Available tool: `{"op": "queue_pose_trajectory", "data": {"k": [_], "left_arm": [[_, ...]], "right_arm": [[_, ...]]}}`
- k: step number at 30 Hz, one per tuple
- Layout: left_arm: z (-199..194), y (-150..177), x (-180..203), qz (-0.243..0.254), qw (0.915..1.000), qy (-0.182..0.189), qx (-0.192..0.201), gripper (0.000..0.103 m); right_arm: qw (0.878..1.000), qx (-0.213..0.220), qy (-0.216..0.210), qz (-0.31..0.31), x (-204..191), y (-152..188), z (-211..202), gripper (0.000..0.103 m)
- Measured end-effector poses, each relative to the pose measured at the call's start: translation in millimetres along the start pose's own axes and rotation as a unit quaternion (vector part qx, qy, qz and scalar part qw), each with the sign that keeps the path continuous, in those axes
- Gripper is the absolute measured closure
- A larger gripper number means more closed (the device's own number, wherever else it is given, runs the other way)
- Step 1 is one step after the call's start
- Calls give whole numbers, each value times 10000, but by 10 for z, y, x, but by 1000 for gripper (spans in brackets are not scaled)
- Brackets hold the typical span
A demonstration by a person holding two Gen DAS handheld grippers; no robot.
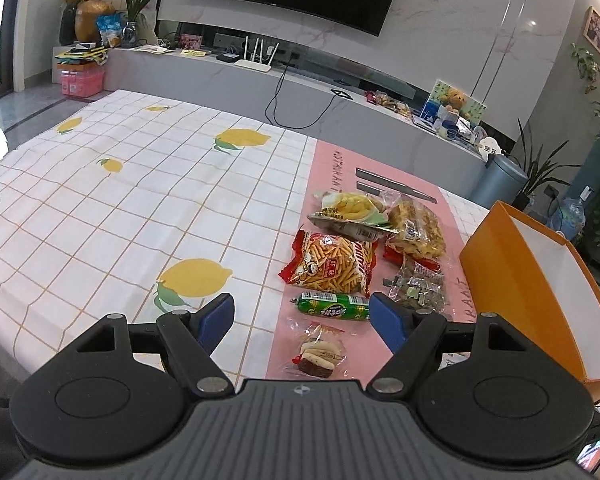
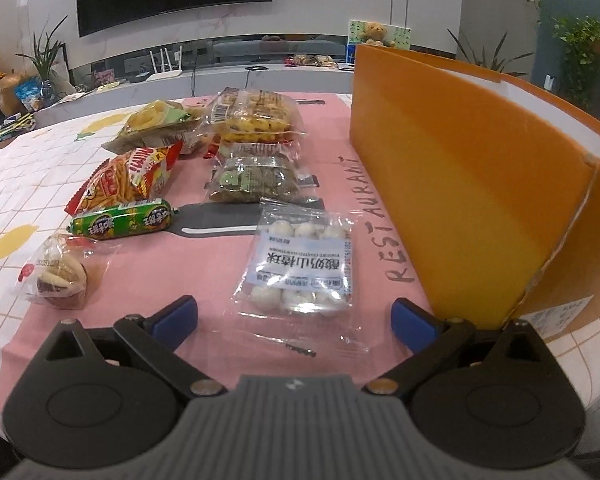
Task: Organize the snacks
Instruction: 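Grasp the white bag of round milk balls with the right tool while the left tool approaches the wrapped cookie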
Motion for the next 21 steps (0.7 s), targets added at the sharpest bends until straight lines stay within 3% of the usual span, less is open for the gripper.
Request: {"op": "queue_pose_trajectory", "data": {"k": [9,11,16,21], "left_arm": [[27,17,-29,-47,9999,-60,-67,13],[28,15,-35,-64,9999,-58,-85,13],[47,20,-45,-58,9998,-58,-170,13],[74,31,-37,-54,9997,-85,-216,13]], "right_arm": [[9999,155,-45,-53,-31,38,-26,7],[9997,243,-6,-14,-33,49,-41,13],[9996,274,-46,87,-47,47,-32,6],[9994,339,13,59,-101,70,-34,7]]}}
Point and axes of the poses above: each gripper's, at about its wrist camera, not at the fingertips, and z roughly the way its jaws point, x to its right, y to its underside, the point moved 5 cm from there along z, roughly the way its jaws point, and after that the axes turned 15 degrees about -x, right-handed, at the moved point
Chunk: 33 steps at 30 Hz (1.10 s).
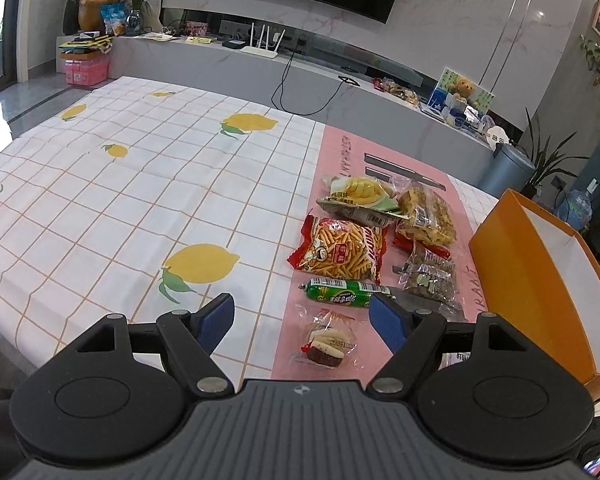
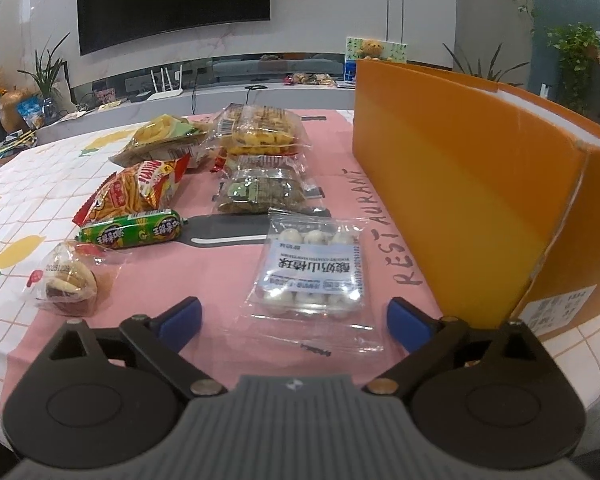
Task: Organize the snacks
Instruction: 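Grasp the white bag of round milk balls with the right tool while the left tool approaches the wrapped cookie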
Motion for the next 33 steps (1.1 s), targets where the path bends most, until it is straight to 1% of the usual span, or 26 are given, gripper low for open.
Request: {"op": "queue_pose_trajectory", "data": {"k": [1,2,3,4,9,12,15,18,20,24,29,31,32,33], "left_arm": [[8,4,3,10,10000,-1,-23,13],[11,8,4,23,10000,2,-43,13],[18,13,7,40,10000,5,-65,13],[25,17,11,48,10000,0,-84,13],[35,32,37,142,9999,-30,-93,13],[23,46,72,261,9996,-31,-47,13],[35,42,78,273,9996,-39,-61,13],[54,43,61,230,9997,-26,-111,13],[63,43,51,207,9997,-20,-131,13],[68,47,44,194,9997,-18,-138,13],[94,53,35,189,9997,-28,-177,13],[107,56,31,180,9997,-42,-186,13],[113,59,26,174,9997,-48,-192,13],[125,54,21,165,9996,-57,-211,13]], "right_arm": [[10000,46,59,-66,-20,7,-11,11],[9998,103,60,-128,-42,10,-29,20],[9997,134,66,-173,-59,10,-47,25],[9996,151,67,-209,-74,9,-62,34],[9998,78,-21,-183,-58,25,-92,34],[9998,-43,-74,-201,-59,54,-137,34],[9993,-166,-158,-287,-75,86,-183,34],[9994,-170,-210,-211,-67,84,-172,29],[9995,-148,-240,-159,-72,65,-139,21],[9996,-53,-160,-231,-102,25,-73,19],[9996,25,-167,-238,-95,-12,-29,19],[9996,65,-162,-238,-88,-28,-13,21],[9996,109,-143,-235,-85,-35,-10,25],[9995,157,-117,-244,-81,-44,-12,35]]}}
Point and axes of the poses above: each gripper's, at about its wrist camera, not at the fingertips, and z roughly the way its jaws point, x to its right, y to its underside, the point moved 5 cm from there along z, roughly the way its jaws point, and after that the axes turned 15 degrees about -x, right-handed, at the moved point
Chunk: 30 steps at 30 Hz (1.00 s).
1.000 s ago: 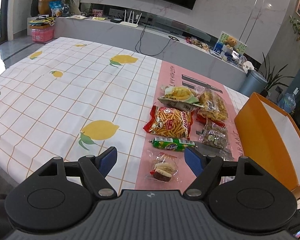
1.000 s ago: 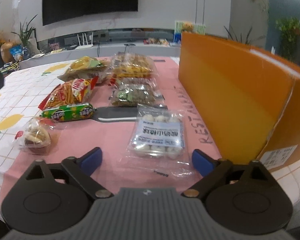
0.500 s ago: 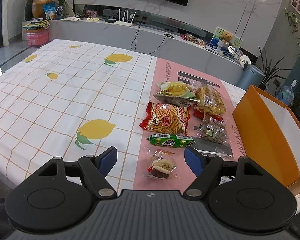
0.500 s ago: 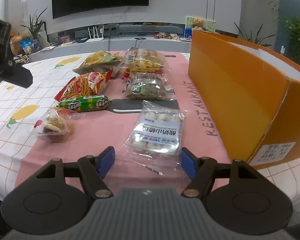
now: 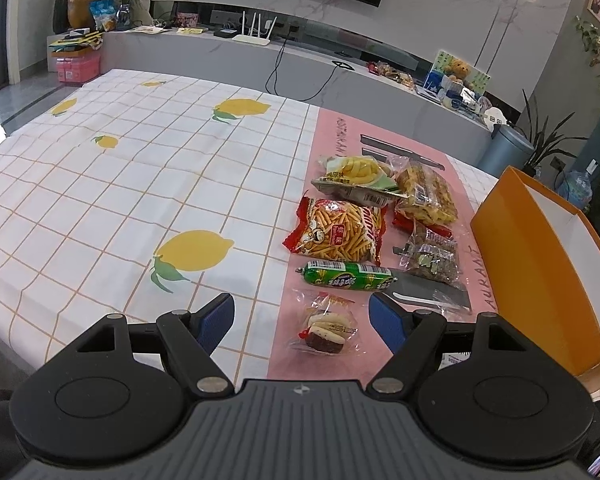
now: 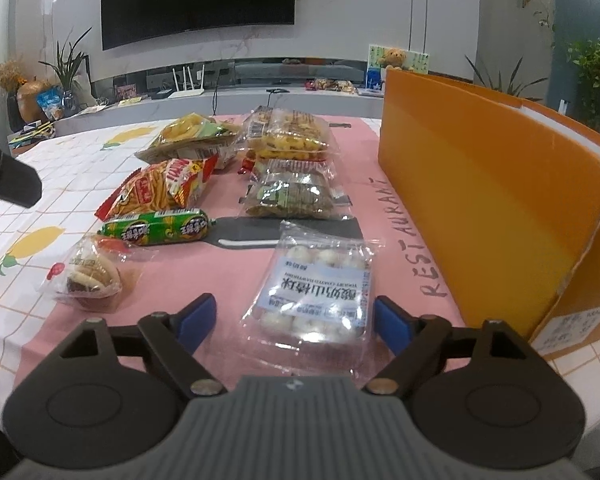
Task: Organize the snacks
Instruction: 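Grasp the white bag of round milk balls with the right tool while the left tool approaches the wrapped cookie, then lift the milk ball bag with the right tool while the left tool grasps the wrapped sandwich cookie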
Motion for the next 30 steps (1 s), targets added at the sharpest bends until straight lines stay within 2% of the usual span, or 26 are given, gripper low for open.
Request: {"op": "queue_pose_trajectory", "data": {"k": [1,2,7,10,16,22,26,30], "left_arm": [[15,-2,-7,-18,10000,-1,-32,13],[39,-2,-22,-59,9999,20,-89,13],[128,-28,-114,-307,9986,288,-330,13],[227,-72,-99,-158,9980,407,-463,13],[402,-96,135,571,9977,136,-348,13],[576,-21,246,715,9961,-75,-513,13],[683,35,284,831,9948,-123,-574,17],[751,81,320,1058,9923,-424,-483,23]], "right_arm": [[10000,7,-12,-31,1,-12,0,41],[10000,-20,-22,-66,-3,-23,0,42],[9999,-68,-32,-108,-10,-21,-28,44],[9999,-117,-86,-73,-1,-28,-37,44],[9996,-195,-194,52,35,-18,-55,43],[9992,-233,-257,184,79,-25,-72,43],[9990,-238,-282,268,117,-41,-85,43],[9994,-172,-271,147,101,-51,-116,43]]}}
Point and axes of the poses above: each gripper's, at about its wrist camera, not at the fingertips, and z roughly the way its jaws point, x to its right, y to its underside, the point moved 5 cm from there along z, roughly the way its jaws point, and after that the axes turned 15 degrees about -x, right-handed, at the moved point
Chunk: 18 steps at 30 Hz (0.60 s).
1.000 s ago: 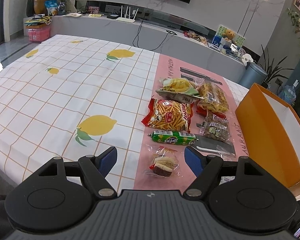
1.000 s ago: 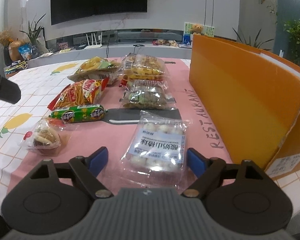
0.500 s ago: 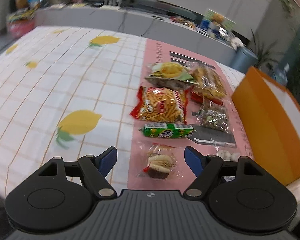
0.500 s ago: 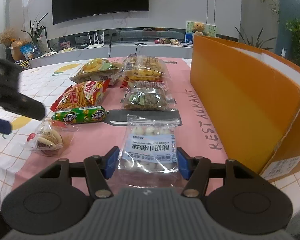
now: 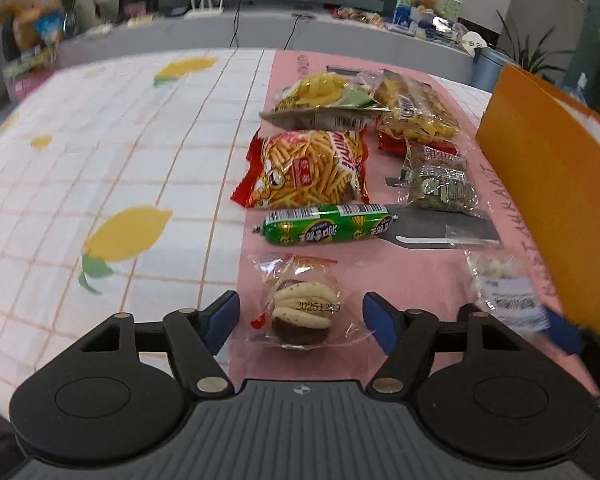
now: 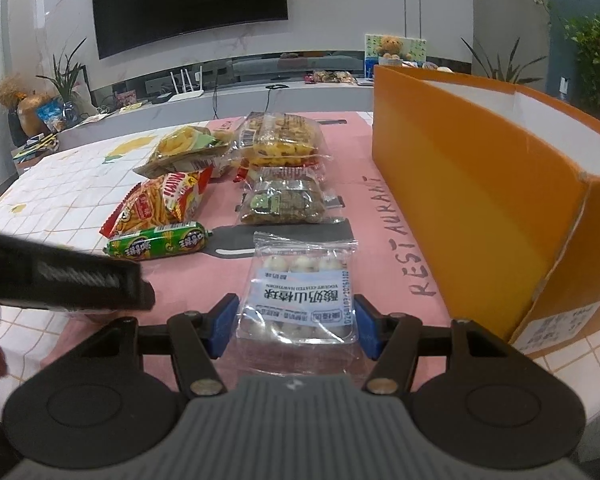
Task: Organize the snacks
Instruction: 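Lift the milk ball bag with the right tool while the left tool grasps the wrapped sandwich cookie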
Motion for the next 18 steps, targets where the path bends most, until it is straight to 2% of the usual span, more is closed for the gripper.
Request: {"op": "queue_pose_trajectory", "data": {"k": [1,7,18], "left_arm": [[-4,0,11,27,10000,-2,34,26],[-58,7,-18,-107,9998,157,-5,28],[-517,-119,-207,-531,9949,536,675,28]], "right_arm": [[10000,28,39,-75,-17,-2,-11,44],[9994,188,51,-299,-81,-28,-91,44],[9982,475,-33,-358,-70,-117,-303,43]]}}
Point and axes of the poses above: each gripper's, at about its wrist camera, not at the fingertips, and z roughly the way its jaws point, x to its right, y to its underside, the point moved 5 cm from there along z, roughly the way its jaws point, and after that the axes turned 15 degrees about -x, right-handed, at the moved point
